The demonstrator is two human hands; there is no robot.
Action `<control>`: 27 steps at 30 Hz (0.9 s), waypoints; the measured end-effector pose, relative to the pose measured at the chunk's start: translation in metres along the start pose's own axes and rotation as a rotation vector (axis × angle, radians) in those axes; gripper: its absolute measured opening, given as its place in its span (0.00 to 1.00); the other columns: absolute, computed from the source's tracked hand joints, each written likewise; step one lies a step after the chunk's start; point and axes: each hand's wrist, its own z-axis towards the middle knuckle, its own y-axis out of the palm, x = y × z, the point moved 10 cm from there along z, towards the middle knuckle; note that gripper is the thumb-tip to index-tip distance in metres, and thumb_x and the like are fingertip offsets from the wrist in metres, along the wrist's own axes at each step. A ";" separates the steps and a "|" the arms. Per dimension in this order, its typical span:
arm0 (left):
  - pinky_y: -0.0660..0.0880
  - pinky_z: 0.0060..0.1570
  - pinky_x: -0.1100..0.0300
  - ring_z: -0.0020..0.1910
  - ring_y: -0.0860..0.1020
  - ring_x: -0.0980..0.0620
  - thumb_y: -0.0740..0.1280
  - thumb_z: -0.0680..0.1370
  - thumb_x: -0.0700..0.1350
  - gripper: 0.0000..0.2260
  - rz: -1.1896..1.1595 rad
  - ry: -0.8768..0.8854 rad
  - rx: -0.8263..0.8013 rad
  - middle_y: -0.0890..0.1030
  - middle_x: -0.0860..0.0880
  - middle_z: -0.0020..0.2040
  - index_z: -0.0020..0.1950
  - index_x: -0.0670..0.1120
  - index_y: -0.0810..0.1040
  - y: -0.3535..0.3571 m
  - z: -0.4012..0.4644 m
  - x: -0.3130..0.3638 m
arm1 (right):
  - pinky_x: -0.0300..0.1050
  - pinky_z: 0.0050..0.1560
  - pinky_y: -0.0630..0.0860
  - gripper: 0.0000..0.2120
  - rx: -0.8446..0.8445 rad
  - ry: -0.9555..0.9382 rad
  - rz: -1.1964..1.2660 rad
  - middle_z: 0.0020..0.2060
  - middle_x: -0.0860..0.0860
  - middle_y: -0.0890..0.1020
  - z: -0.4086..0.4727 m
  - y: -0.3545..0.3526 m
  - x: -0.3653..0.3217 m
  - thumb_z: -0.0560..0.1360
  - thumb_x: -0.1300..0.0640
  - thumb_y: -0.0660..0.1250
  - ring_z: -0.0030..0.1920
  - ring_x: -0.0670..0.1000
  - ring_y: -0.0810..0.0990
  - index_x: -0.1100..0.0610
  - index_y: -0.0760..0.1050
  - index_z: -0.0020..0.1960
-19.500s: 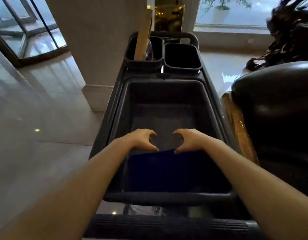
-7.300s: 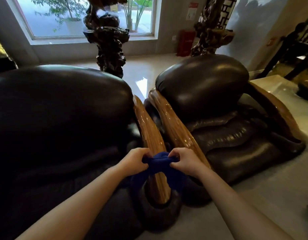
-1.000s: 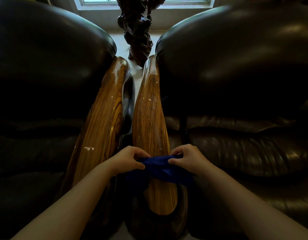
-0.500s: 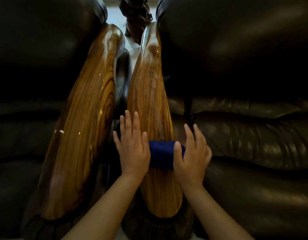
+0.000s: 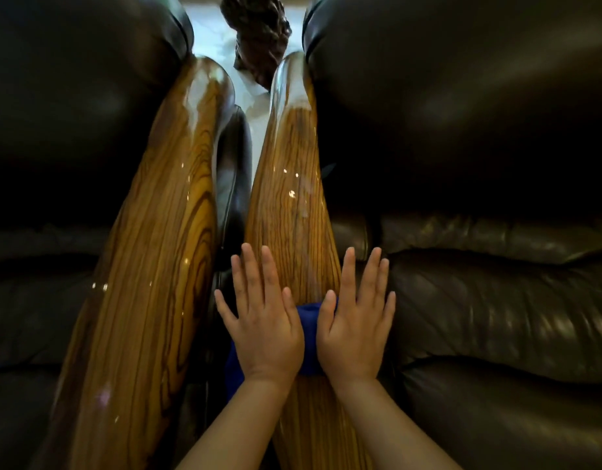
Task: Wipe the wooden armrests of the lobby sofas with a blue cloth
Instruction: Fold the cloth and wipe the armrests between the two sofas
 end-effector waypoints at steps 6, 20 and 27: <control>0.48 0.70 0.39 0.76 0.46 0.49 0.46 0.78 0.51 0.26 -0.003 0.006 -0.024 0.45 0.49 0.77 0.75 0.51 0.42 -0.002 0.070 0.009 | 0.64 0.70 0.56 0.28 -0.005 -0.024 -0.023 0.76 0.54 0.47 0.065 0.004 -0.032 0.77 0.49 0.46 0.76 0.54 0.45 0.48 0.42 0.75; 0.43 0.69 0.36 0.75 0.40 0.52 0.44 0.78 0.54 0.26 -0.064 -0.036 -0.087 0.40 0.51 0.77 0.72 0.57 0.35 0.022 0.233 0.030 | 0.66 0.69 0.56 0.28 0.038 0.012 -0.048 0.76 0.56 0.48 0.215 0.027 -0.075 0.77 0.47 0.46 0.75 0.55 0.46 0.47 0.41 0.75; 0.44 0.71 0.43 0.75 0.38 0.55 0.55 0.76 0.57 0.28 -0.285 0.229 -0.136 0.39 0.55 0.76 0.73 0.63 0.45 -0.009 0.234 0.039 | 0.55 0.69 0.60 0.26 0.062 -0.238 0.097 0.73 0.54 0.58 0.223 -0.009 -0.072 0.76 0.45 0.55 0.73 0.54 0.56 0.45 0.55 0.73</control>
